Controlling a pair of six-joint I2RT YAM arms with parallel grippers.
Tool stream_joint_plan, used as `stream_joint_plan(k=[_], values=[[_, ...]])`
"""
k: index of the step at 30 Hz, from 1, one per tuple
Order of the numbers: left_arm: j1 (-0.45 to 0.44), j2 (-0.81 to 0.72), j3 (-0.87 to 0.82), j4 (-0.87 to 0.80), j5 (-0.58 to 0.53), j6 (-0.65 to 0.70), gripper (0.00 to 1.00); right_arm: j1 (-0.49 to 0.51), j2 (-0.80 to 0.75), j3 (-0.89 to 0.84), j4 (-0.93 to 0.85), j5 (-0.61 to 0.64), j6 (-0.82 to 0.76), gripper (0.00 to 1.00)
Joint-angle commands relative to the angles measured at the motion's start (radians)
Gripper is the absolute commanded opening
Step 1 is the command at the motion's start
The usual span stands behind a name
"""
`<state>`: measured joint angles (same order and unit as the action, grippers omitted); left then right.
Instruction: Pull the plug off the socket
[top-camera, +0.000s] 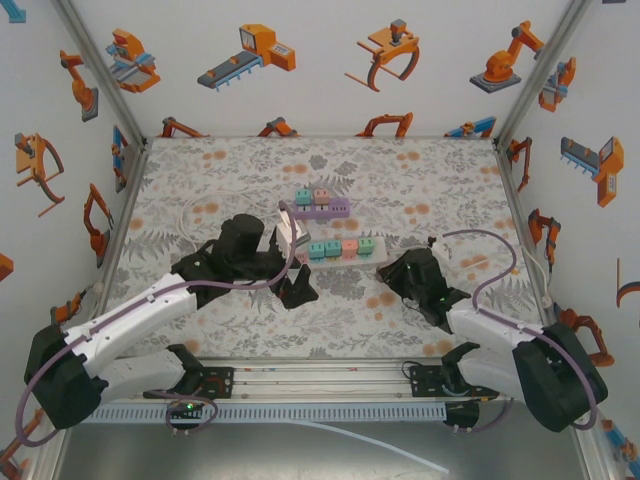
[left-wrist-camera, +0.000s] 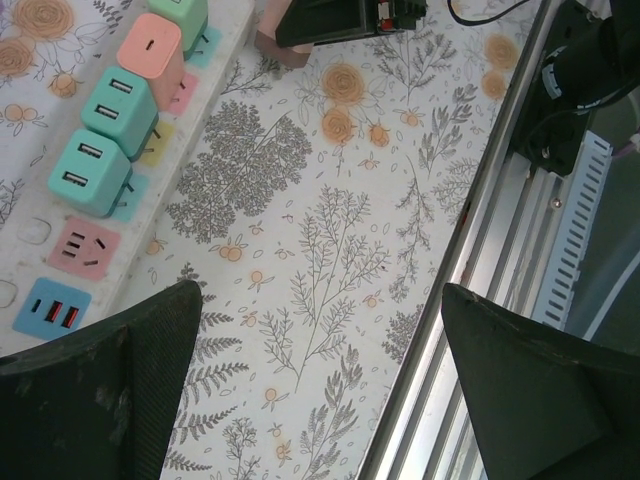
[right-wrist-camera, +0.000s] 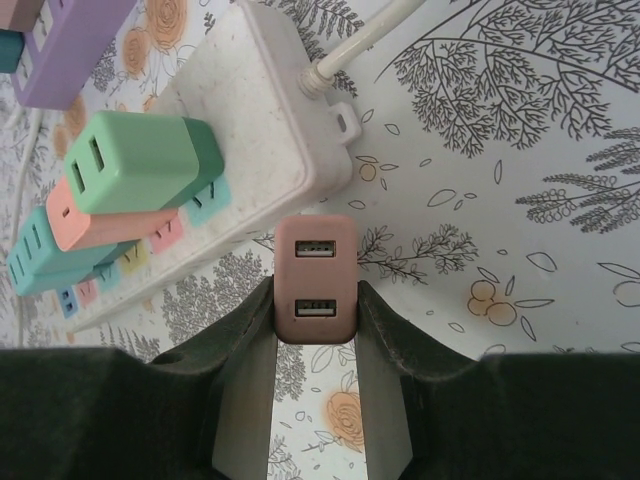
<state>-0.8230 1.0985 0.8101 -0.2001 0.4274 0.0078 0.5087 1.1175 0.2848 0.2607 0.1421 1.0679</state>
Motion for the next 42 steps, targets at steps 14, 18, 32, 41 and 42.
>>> stream_joint_plan(k=[14,18,32,41,42], values=[[-0.019,0.024,0.038,-0.001,-0.081,0.017,0.97,-0.012,0.018,-0.035,-0.065,0.069,0.083,0.48],[-0.022,0.018,0.030,0.007,-0.096,0.011,0.97,-0.017,-0.013,-0.034,-0.105,0.078,0.083,0.51],[-0.027,-0.019,0.010,0.035,-0.226,-0.027,0.97,-0.022,-0.312,0.013,-0.236,0.137,-0.060,0.56],[-0.012,-0.022,-0.016,0.007,-0.701,-0.190,0.97,-0.022,-0.342,0.112,0.030,-0.111,-0.699,0.56],[-0.002,-0.022,-0.021,0.002,-0.736,-0.216,0.97,-0.021,-0.327,0.125,0.061,-0.159,-0.771,0.56]])
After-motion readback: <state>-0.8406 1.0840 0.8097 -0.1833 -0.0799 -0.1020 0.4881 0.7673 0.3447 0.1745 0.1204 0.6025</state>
